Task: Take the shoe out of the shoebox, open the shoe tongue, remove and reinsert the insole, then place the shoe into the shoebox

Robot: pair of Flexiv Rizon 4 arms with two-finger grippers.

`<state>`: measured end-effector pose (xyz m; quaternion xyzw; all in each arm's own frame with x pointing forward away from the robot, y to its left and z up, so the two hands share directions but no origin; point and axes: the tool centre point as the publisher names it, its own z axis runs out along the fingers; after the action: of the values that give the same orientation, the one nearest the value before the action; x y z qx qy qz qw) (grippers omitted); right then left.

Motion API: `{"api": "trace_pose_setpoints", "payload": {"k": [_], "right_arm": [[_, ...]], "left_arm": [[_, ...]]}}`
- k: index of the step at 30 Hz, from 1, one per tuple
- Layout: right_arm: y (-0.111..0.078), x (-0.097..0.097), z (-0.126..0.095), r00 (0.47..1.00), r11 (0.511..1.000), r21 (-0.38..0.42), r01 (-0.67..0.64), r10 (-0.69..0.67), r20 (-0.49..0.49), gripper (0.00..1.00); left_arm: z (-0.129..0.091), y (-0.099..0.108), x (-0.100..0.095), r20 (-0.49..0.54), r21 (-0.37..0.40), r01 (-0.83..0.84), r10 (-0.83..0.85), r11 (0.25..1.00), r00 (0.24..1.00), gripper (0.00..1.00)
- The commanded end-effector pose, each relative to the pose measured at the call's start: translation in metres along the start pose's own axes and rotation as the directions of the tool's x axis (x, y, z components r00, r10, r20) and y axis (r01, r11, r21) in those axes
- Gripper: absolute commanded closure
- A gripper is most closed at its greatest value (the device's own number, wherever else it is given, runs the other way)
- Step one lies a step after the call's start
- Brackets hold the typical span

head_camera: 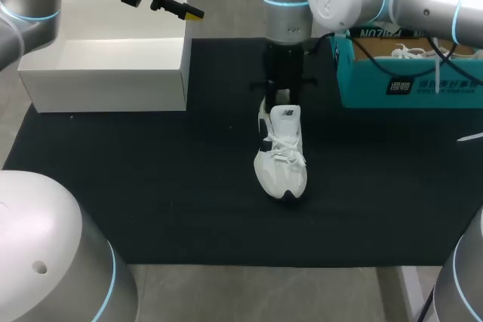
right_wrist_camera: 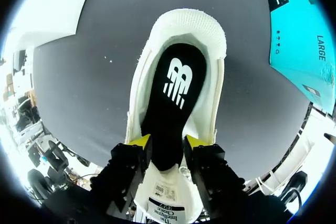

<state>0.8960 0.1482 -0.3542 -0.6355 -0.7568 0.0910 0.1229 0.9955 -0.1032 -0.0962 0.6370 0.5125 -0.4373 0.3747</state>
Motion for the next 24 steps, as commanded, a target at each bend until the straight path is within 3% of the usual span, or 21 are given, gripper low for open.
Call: {"api": "trace_pose_setpoints", "payload": {"k": [1,15,24], "right_arm": [[-0.001,0.0,-0.001,1.0,1.0,-0.001,-0.003,0.003,0.003,0.0],[-0.001,-0.006,0.01,1.0,1.0,0.008,-0.025,0.025,-0.002,0.0],[-0.021,-0.001,-0.008,0.999,0.999,0.022,-0.025,0.025,0.028,0.0]], "left_arm": [[0.0,0.001,0.0,-0.002,0.002,-0.001,0.001,1.0,1.0,0.0],[0.0,0.001,0.0,-0.002,0.002,-0.001,0.001,1.0,1.0,0.0],[0.0,0.001,0.0,-0.002,0.002,-0.001,0.001,1.0,1.0,0.0]]}}
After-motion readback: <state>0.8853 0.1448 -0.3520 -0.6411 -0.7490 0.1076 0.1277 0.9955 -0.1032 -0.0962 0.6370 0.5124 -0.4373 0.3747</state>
